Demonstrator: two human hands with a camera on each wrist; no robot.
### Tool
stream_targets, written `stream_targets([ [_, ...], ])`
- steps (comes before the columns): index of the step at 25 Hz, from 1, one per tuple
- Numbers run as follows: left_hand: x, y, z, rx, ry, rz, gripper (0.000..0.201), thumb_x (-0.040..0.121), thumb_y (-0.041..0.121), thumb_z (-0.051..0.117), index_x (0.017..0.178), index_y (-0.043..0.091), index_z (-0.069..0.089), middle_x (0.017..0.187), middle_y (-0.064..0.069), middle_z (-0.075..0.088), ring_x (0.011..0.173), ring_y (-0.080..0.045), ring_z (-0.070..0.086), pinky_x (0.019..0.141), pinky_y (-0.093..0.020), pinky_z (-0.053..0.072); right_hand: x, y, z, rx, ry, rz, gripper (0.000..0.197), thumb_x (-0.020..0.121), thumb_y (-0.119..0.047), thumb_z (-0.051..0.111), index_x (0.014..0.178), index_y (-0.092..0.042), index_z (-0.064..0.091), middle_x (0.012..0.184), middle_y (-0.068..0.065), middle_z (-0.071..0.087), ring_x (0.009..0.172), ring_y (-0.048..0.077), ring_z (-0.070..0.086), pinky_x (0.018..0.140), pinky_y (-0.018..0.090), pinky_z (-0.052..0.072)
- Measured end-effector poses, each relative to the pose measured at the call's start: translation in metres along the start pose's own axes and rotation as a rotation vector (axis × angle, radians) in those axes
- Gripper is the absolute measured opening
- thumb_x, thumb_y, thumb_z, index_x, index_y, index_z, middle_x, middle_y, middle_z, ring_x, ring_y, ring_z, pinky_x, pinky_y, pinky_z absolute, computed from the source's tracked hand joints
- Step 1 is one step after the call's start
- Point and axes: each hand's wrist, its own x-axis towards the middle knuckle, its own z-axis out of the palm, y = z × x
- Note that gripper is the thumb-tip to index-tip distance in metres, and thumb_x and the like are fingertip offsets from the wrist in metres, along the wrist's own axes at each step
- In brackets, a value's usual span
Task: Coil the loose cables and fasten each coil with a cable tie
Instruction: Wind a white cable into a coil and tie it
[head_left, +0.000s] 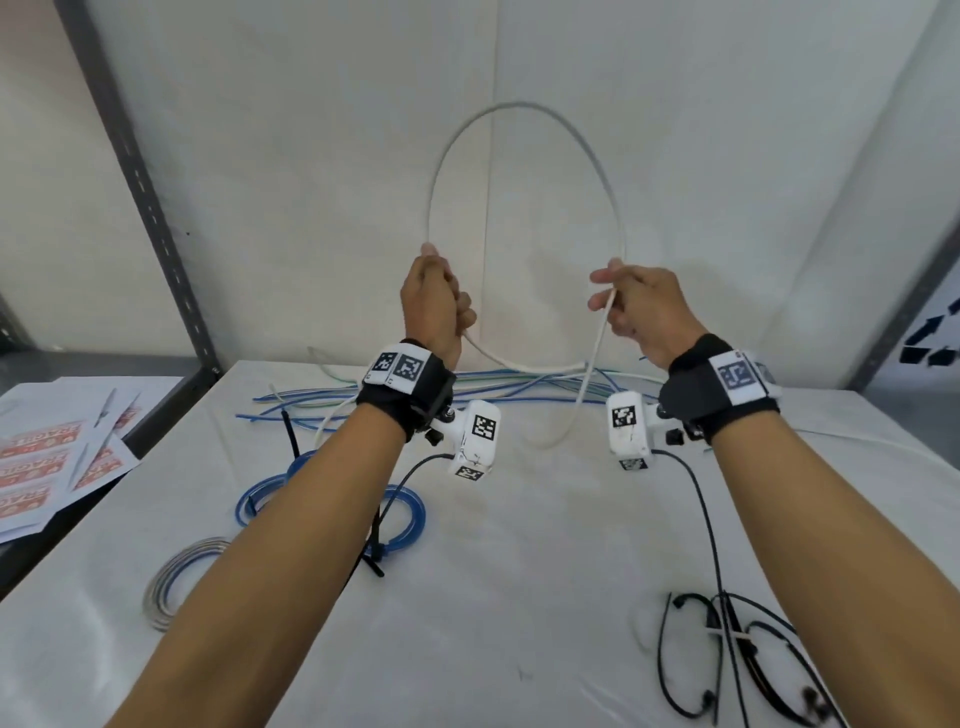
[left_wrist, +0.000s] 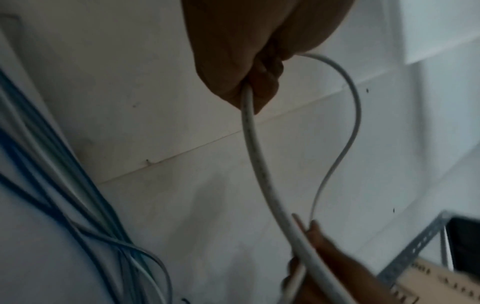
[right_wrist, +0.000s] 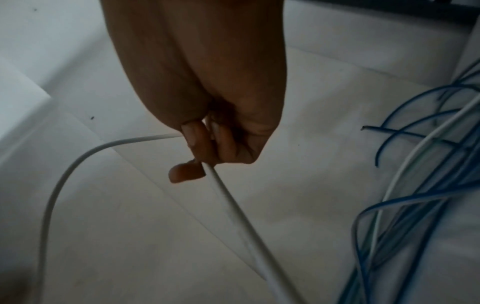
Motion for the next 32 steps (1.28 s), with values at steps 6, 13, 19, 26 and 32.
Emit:
stream_targets([
  [6, 0.012, 0.004, -0.024, -0.230, 0.259, 0.041, 0.033, 0.109, 0.020, 0.034, 0.076, 0.019, 0.038, 0.058, 0.003, 0.024, 0.039, -0.009, 0.020, 0.038, -0.017, 0.021, -0.044, 0.037, 0.048, -0.150, 0.025, -0.185, 0.034, 0.105, -0.024, 0.054, 0.130, -0.001, 0.059, 0.106, 0.007, 0.068, 0.058, 0.014, 0.068, 0.059, 0.036, 0.055],
  [13, -0.003, -0.010, -0.042, -0.089, 0.172, 0.024, 0.035, 0.110, 0.025, 0.031, 0.076, 0.018, 0.036, 0.060, 0.004, 0.025, 0.041, -0.008, 0.021, 0.038, -0.019, 0.022, -0.079, 0.037, 0.093, 0.353, -0.053, -0.113, 0.020, 0.100, -0.016, 0.062, 0.108, 0.001, 0.069, 0.087, 0.019, 0.072, 0.074, 0.027, 0.073, 0.069, 0.032, 0.060],
  [19, -0.022, -0.014, -0.070, 0.052, -0.077, -0.137, 0.029, 0.108, 0.018, 0.034, 0.088, 0.008, 0.051, 0.053, 0.002, 0.033, 0.040, -0.013, 0.031, 0.047, -0.027, 0.045, -0.067, 0.066, 0.100, -0.225, 0.037, -0.484, 0.018, 0.104, -0.013, 0.054, 0.100, -0.006, 0.070, 0.073, 0.003, 0.063, 0.064, 0.021, 0.060, 0.062, 0.034, 0.050],
  [26, -0.008, -0.015, -0.115, -0.129, -0.037, -0.251, 0.035, 0.111, 0.031, 0.034, 0.098, 0.009, 0.058, 0.055, 0.006, 0.036, 0.039, -0.006, 0.027, 0.037, -0.018, 0.027, -0.071, 0.104, 0.082, -0.537, -0.193, -0.463, 0.025, 0.104, -0.008, 0.050, 0.114, -0.012, 0.073, 0.083, 0.005, 0.063, 0.076, 0.020, 0.058, 0.069, 0.033, 0.045],
  [32, -0.036, -0.026, -0.109, 0.690, -0.506, -0.427, 0.067, 0.107, 0.055, 0.023, 0.088, 0.010, 0.068, 0.069, -0.004, 0.057, 0.053, -0.014, 0.037, 0.048, -0.023, 0.027, -0.077, 0.080, 0.103, -0.688, -0.321, -0.781, 0.031, 0.095, -0.002, 0.063, 0.112, -0.024, 0.076, 0.085, 0.003, 0.053, 0.081, 0.023, 0.050, 0.067, 0.034, 0.044],
])
